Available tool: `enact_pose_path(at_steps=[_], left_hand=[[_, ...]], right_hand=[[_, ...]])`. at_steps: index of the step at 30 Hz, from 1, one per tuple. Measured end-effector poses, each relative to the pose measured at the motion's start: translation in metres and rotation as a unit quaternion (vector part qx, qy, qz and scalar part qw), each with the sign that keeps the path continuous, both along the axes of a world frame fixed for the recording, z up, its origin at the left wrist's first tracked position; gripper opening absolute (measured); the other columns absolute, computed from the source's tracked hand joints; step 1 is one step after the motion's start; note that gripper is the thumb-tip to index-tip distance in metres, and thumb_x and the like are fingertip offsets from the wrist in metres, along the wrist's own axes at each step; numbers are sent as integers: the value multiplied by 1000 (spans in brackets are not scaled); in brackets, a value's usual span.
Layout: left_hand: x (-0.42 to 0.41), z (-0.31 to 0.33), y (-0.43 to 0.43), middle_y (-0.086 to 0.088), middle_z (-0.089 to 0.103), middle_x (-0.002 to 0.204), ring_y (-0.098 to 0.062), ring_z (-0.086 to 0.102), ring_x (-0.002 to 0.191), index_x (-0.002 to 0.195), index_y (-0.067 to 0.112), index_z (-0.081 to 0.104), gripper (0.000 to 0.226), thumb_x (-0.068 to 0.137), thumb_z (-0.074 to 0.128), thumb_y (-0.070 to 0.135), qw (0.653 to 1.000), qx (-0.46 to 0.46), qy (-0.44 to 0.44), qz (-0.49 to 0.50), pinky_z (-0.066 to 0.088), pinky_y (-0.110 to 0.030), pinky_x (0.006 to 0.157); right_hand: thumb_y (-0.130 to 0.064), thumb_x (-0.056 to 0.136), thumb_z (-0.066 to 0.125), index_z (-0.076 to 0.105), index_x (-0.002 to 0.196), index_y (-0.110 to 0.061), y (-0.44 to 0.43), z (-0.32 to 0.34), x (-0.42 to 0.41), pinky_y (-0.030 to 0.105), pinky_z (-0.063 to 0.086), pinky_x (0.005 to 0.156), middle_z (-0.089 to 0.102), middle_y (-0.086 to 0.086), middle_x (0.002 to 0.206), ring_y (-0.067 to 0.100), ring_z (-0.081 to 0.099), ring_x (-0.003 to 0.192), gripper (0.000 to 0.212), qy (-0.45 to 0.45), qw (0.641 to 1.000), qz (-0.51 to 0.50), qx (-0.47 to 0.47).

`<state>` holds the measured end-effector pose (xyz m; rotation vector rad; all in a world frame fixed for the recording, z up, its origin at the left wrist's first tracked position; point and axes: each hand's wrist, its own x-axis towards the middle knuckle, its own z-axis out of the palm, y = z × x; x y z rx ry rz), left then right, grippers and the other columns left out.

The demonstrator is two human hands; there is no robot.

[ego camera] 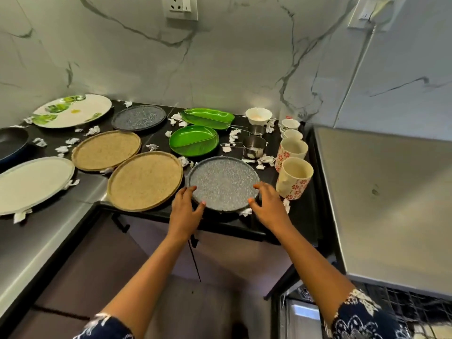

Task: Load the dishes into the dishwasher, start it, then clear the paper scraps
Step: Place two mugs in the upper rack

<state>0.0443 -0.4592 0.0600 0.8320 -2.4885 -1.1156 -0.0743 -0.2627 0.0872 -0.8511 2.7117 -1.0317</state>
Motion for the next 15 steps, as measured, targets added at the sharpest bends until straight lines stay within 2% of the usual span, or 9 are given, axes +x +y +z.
enact_pose_path(at_steps=[2, 4, 5, 7, 8, 10, 13, 15], left_hand=[[-5, -5, 12, -10, 31, 149, -28, 25, 139, 138, 21, 43, 50, 90, 60, 26, 996, -92, 15, -11, 27, -43, 111], [-22, -4, 25, -9, 34, 147, -29, 29, 137, 136, 21, 46, 51, 88, 62, 26, 986, -158, 49, -39, 26, -44, 112], [-36, -1, 32, -8, 36, 146, -29, 31, 136, 136, 21, 46, 51, 88, 63, 27, 983, -162, 65, -62, 27, -45, 112], [-69, 9, 50, -6, 38, 145, -27, 33, 135, 137, 22, 44, 54, 87, 60, 33, 978, -142, 86, -125, 28, -47, 112], [-87, 14, 61, -6, 39, 145, -25, 34, 134, 139, 21, 43, 59, 85, 58, 39, 976, -122, 86, -160, 28, -47, 112], [-121, 24, 81, -6, 41, 144, -24, 35, 133, 142, 19, 38, 71, 81, 55, 51, 970, -84, 65, -220, 27, -45, 113], [-152, 26, 103, -3, 42, 145, -20, 35, 133, 147, 22, 29, 86, 77, 65, 59, 962, -44, 41, -265, 28, -37, 110], [-159, 24, 110, 1, 39, 147, -15, 32, 134, 148, 26, 24, 95, 72, 71, 57, 962, -8, 41, -270, 27, -35, 110]], right_hand=[[-19, 88, 61, 53, 126, -13, 11, -3, 2, 33, 32, 106, 44, 7, 138, 23, 39, 129, 39, 71, 997, -19, -33], [-19, 86, 61, 57, 119, -13, 27, 1, -4, 35, 36, 104, 49, 6, 133, 22, 44, 122, 34, 168, 980, -74, -79], [-21, 85, 58, 58, 117, -11, 38, 2, -11, 32, 37, 102, 51, 6, 130, 22, 45, 119, 33, 203, 968, -104, -100], [-25, 86, 51, 56, 120, -8, 57, 5, -28, 31, 36, 100, 52, 10, 127, 22, 45, 116, 38, 216, 955, -161, -125], [-21, 87, 50, 54, 123, -8, 66, 6, -38, 33, 38, 100, 52, 11, 127, 23, 45, 117, 38, 192, 953, -190, -139], [-7, 89, 52, 49, 130, -11, 81, 5, -60, 34, 39, 102, 51, 11, 131, 25, 47, 121, 41, 85, 956, -227, -163], [3, 91, 46, 43, 137, -19, 94, 5, -82, 31, 35, 106, 48, 6, 139, 22, 45, 128, 52, -73, 969, -183, -151], [3, 92, 44, 40, 139, -21, 97, 6, -90, 25, 34, 104, 47, 2, 140, 17, 44, 129, 53, -113, 972, -151, -143]])
